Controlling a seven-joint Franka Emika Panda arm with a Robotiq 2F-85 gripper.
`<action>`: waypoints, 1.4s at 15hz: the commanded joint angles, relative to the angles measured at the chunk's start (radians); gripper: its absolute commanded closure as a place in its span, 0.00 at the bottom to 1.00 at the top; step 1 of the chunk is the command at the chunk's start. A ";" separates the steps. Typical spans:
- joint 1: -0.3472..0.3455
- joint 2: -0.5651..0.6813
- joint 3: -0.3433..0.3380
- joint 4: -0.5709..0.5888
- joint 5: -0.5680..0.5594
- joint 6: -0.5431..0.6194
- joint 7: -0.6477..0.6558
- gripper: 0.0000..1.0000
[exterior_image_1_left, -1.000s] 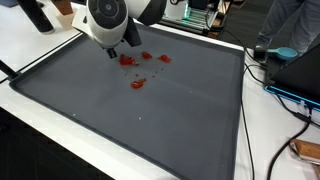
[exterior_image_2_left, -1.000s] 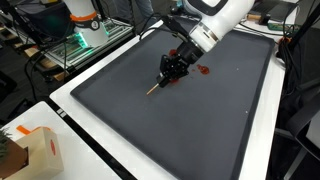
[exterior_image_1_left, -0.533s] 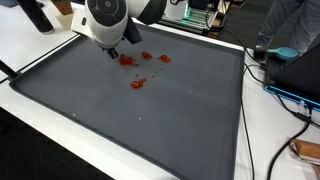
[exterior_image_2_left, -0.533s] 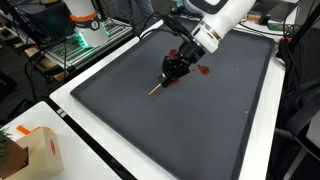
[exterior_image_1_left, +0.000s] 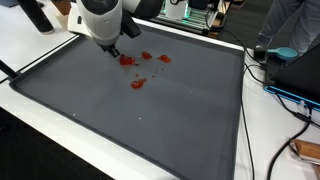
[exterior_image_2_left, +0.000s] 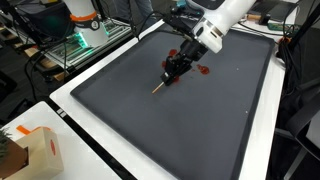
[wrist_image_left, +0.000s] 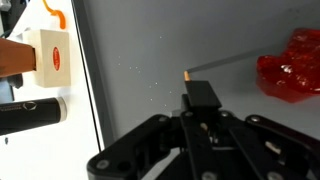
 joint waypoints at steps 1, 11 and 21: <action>-0.027 -0.055 0.010 -0.050 0.057 0.062 -0.088 0.97; -0.095 -0.206 0.027 -0.150 0.235 0.188 -0.336 0.97; -0.173 -0.402 0.070 -0.309 0.434 0.297 -0.667 0.97</action>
